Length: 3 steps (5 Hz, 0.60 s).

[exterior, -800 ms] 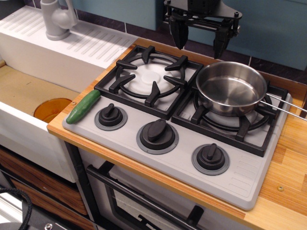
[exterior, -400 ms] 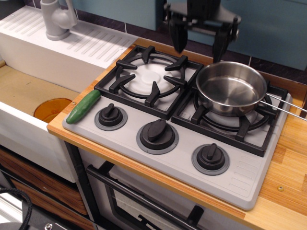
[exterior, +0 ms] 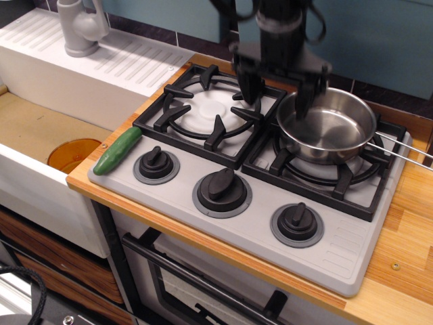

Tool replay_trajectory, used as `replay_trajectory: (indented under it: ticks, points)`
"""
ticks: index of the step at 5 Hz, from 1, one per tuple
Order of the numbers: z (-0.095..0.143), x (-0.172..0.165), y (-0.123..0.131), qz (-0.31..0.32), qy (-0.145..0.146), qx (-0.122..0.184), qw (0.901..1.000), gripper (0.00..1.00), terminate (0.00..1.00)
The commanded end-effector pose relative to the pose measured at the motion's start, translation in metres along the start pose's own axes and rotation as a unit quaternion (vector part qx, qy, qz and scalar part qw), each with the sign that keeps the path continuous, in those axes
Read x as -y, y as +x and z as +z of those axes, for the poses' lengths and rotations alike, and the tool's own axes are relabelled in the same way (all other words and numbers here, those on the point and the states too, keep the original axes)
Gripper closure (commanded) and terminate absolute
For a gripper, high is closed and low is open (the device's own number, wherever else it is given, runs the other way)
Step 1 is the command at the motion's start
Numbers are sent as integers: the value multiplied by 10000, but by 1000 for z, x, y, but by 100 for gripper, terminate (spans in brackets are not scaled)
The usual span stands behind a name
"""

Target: Put pot or pan on stove and put pickle in pot or pan

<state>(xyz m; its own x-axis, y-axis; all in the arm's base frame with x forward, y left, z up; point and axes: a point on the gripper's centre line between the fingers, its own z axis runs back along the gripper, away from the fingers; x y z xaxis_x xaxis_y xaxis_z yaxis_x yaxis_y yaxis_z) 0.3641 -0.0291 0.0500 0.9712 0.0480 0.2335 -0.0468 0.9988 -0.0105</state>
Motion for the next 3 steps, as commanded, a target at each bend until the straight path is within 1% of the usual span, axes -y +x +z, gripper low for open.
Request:
replay_trajectory:
  ticks: [1, 2, 3]
  points:
    - [-4, 4, 12, 22, -74, 415, 9991, 0, 0]
    - [-7, 7, 11, 62, -83, 360, 9993, 100, 0]
    - [-9, 11, 10, 101, -74, 386, 9992, 100, 0]
